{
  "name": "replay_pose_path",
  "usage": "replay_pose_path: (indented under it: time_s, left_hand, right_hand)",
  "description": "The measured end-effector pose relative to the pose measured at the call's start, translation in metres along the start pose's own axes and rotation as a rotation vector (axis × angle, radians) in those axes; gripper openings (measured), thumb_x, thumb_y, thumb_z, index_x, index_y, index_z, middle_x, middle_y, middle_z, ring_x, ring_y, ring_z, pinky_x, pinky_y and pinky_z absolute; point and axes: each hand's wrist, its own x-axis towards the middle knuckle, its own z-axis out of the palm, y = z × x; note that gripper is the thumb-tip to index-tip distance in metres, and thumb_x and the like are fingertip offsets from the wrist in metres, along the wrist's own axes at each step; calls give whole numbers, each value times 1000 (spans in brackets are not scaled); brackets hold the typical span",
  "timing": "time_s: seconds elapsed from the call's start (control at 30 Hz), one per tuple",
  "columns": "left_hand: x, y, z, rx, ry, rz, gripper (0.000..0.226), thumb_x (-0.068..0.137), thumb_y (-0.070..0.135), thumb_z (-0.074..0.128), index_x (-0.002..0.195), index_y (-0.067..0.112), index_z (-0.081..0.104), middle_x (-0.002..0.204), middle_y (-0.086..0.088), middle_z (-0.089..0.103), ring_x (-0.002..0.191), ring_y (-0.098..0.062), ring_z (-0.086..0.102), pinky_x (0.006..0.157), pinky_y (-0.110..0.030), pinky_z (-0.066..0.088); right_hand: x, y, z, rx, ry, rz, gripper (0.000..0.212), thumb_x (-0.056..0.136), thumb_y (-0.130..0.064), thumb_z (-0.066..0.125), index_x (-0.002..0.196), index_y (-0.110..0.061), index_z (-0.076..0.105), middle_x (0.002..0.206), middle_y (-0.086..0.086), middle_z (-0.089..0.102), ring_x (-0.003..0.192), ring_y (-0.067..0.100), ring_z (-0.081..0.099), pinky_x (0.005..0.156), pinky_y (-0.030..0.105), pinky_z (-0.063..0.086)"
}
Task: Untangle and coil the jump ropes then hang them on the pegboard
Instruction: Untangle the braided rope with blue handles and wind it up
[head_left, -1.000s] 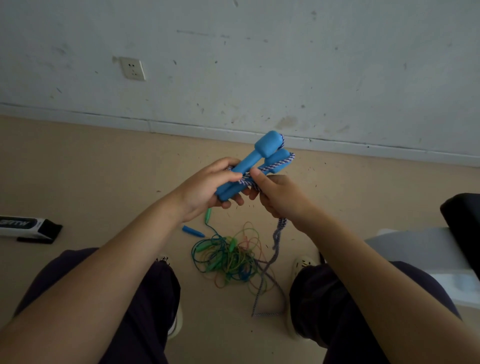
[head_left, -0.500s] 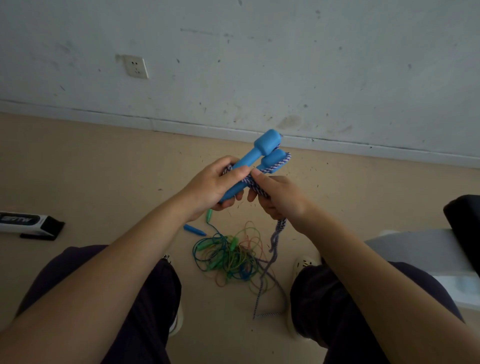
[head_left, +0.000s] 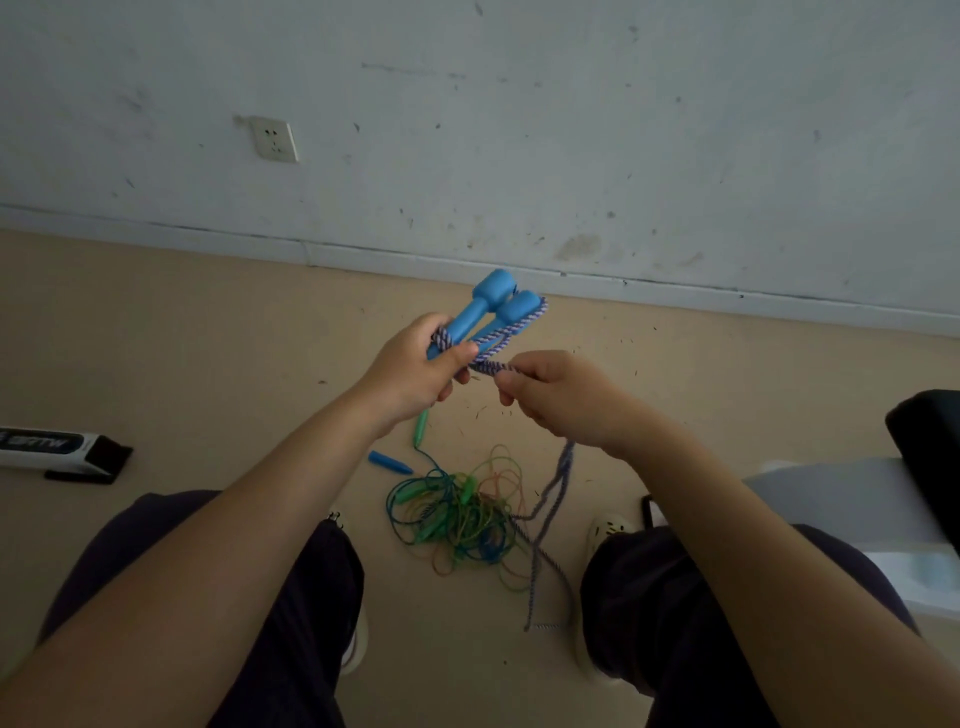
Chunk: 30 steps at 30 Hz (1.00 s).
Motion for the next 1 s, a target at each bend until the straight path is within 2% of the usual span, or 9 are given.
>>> replay_pose_path:
  time_s: [0.2,0.37,0.47,0.57,0.67,0.77,0.83,0.9,1.0]
  left_hand:
    - [-6,-1,-4,184,-328,-62,15,97,33,66,111,30,64,77,1,72,52,-9,53,48,-22,40]
    - [-13,7,3,146,-527,-108,31,92,29,73,121,33,64,79,-2,73,53,-10,53,46,-20,36]
    - [-16,11,5,139,-561,-95,27,89,29,75,113,36,66,73,0,72,50,-8,51,45,-17,37]
    - [-18,11,8,134,-536,-69,27,85,37,77,109,29,67,68,4,71,48,-6,51,46,-16,40]
    - [-19,10,9,177,-462,-60,33,73,51,79,97,31,68,69,0,73,55,-11,54,54,-24,44]
    - [-16,8,3,213,-421,-53,30,75,48,81,98,31,73,79,-12,74,62,-16,55,60,-31,43]
    - [-14,9,-4,239,-456,-49,25,74,49,81,95,39,75,78,-9,73,59,-12,54,59,-29,42]
    - [-16,11,-8,271,-545,-50,18,71,54,81,86,46,75,74,-1,72,57,-10,53,58,-27,42]
    - [-21,12,-7,250,-618,-37,13,70,55,78,78,45,74,72,1,72,57,-8,54,55,-22,42]
  right_hand:
    - [-2,7,-21,-83,186,-214,29,86,-29,73,74,-4,65,59,-2,47,50,5,38,48,17,31]
    - [4,9,-18,-43,231,-216,38,73,-32,83,71,0,64,58,2,47,52,6,36,50,26,30]
    - [9,10,-13,-35,232,-197,37,73,-30,84,71,1,64,55,-5,43,48,2,36,47,17,26]
    - [10,10,-9,-64,247,-225,36,74,-30,84,71,1,65,54,-6,44,48,2,38,46,17,28]
    - [10,11,-8,-120,244,-258,37,74,-33,83,71,-1,65,54,-4,46,49,4,37,48,19,28]
    - [12,14,-15,-196,230,-247,53,69,-44,83,66,3,59,55,4,43,51,9,31,49,24,24]
    - [12,16,-19,-244,222,-213,65,60,-58,78,63,3,55,55,4,41,52,12,31,49,27,24]
    - [12,17,-17,-269,202,-198,70,52,-67,72,65,-1,54,57,3,44,53,12,33,51,30,27]
    - [12,18,-12,-170,172,-187,60,50,-68,74,73,-20,45,65,-5,43,57,9,32,53,25,29]
